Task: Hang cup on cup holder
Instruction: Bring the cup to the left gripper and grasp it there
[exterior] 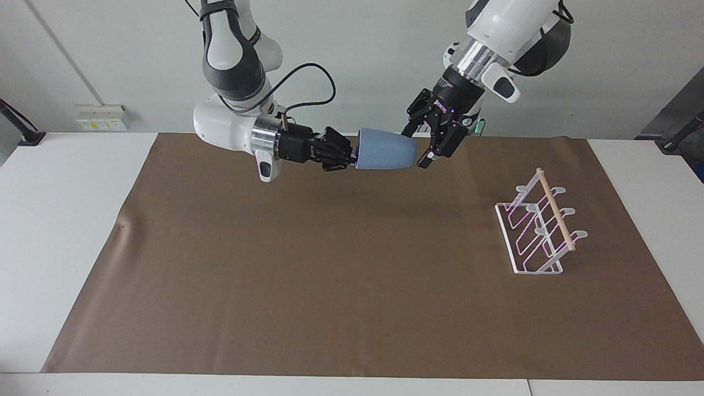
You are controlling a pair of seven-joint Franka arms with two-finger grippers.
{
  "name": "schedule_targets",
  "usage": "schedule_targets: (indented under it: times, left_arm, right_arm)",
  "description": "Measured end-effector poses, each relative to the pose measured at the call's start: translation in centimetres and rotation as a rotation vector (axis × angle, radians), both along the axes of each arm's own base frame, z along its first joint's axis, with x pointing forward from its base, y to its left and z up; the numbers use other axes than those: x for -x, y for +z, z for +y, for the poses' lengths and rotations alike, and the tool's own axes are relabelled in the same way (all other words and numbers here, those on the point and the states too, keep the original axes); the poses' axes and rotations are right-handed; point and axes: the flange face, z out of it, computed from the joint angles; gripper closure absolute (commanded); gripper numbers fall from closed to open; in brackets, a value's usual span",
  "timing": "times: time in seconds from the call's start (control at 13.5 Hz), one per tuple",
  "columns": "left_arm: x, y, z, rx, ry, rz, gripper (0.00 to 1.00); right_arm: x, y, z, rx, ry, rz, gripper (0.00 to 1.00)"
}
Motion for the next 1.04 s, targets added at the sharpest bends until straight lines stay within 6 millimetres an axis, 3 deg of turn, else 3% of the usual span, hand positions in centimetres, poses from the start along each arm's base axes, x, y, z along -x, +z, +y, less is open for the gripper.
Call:
schedule_targets:
  times: [0.52, 1.04]
  left_arm:
    - [1.6, 0.2, -3.1, 0.028, -0.004, 0.009, 0.0]
    - [1.5, -0.7, -3.4, 0.024, -0.001, 0.02, 0.0]
  right_arm:
    - [0.4, 0.1, -0.1, 0.004, 0.002, -0.009, 1.0]
    - [0.7, -0.3, -0.2, 0.004, 0.002, -0.019, 1.0]
